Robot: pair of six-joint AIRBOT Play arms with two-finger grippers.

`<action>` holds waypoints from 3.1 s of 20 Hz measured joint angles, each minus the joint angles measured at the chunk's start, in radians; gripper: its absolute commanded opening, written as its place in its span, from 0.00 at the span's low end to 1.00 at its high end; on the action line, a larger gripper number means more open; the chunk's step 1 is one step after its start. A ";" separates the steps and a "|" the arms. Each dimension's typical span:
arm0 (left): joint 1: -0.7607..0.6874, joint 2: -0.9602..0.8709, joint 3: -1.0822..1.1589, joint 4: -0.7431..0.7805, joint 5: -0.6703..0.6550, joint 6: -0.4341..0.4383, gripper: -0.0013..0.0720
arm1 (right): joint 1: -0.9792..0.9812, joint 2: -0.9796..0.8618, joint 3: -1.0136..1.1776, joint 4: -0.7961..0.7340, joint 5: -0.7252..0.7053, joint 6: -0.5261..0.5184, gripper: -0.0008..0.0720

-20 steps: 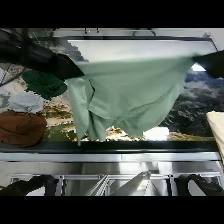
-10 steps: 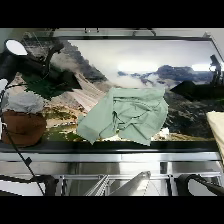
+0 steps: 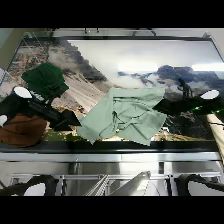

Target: Fold the shirts.

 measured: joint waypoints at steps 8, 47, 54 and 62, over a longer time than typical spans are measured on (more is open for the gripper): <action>-0.160 0.039 -0.199 -0.021 0.282 -0.003 0.96 | 0.089 -0.216 0.112 0.138 -0.085 -0.051 0.48; 0.335 0.348 0.969 -0.362 0.068 0.023 0.04 | -0.341 0.554 0.749 0.299 0.030 -0.181 0.05; 0.140 -0.244 0.978 -0.207 -0.012 0.013 0.04 | -0.226 -0.027 0.738 0.252 0.164 -0.145 0.05; 0.175 -0.747 1.007 -0.187 0.034 0.082 0.04 | -0.160 -0.478 0.738 0.249 0.065 -0.144 0.05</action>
